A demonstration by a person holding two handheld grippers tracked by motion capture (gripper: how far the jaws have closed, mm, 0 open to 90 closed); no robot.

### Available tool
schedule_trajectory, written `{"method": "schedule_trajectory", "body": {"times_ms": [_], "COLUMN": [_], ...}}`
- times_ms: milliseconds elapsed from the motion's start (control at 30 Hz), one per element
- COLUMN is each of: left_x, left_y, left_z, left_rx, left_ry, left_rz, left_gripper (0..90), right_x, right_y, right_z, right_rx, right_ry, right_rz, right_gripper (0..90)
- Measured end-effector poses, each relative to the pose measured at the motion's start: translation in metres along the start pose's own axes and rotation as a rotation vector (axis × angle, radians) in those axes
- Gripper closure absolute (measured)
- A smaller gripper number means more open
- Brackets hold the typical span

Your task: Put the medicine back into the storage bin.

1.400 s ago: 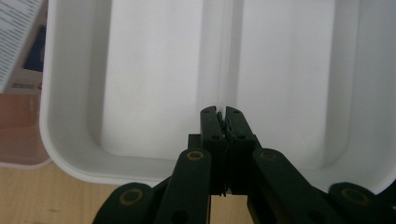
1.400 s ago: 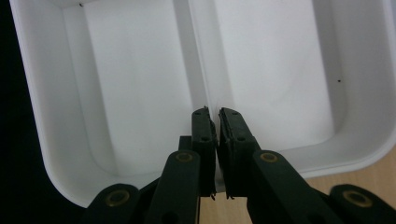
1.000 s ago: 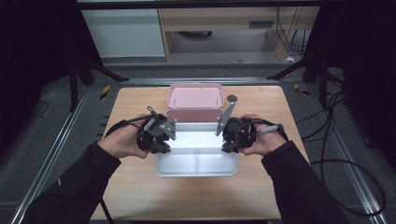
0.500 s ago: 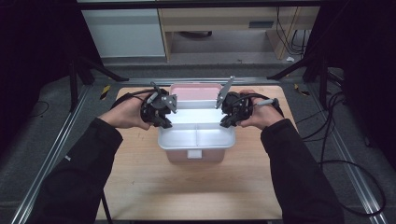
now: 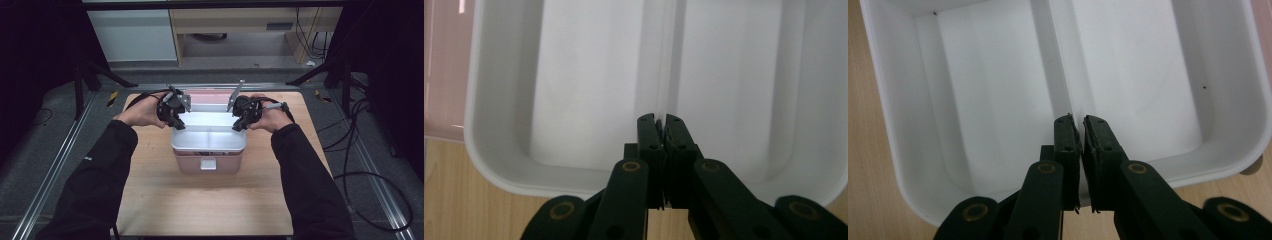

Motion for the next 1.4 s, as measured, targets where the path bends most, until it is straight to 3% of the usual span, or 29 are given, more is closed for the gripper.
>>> {"method": "schedule_trajectory", "body": {"times_ms": [267, 600, 833, 1000, 1267, 1400], "left_x": [0.006, 0.011, 0.011, 0.014, 0.009, 0.011], "left_y": [-0.002, -0.006, -0.008, -0.012, -0.024, -0.029], "left_z": [0.023, 0.037, 0.039, 0.042, 0.041, 0.04], "left_rx": [0.022, 0.043, 0.05, 0.066, 0.062, 0.062], "left_ry": [0.027, 0.022, 0.034, 0.006, 0.026, 0.014], "left_rz": [-0.006, -0.027, -0.039, -0.056, -0.02, -0.033], "left_gripper": [87.8, 87.7, 87.5, 87.3, 87.5, 87.3], "right_x": [0.001, 0.002, 0.006, 0.009, 0.012, 0.014], "right_y": [-0.001, -0.001, 0.0, 0.002, 0.014, 0.02], "right_z": [0.016, 0.031, 0.038, 0.041, 0.041, 0.04], "right_rx": [-0.012, -0.013, -0.01, -0.007, -0.01, -0.01], "right_ry": [0.049, 0.087, 0.092, 0.08, 0.095, 0.09], "right_rz": [0.01, 0.016, 0.029, 0.035, 0.017, 0.022], "right_gripper": [84.7, 84.0, 82.8, 81.7, 82.2, 81.6]}}
Point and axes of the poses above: each handheld gripper's, and its own axes: z roughly forward along the jaws, x roughly out of its underside, y roughly to its left, the point moved 3 cm from there along z, roughly forward along the jaws, and after that the axes turned 6 degrees about -x, right-handed, at the moved point
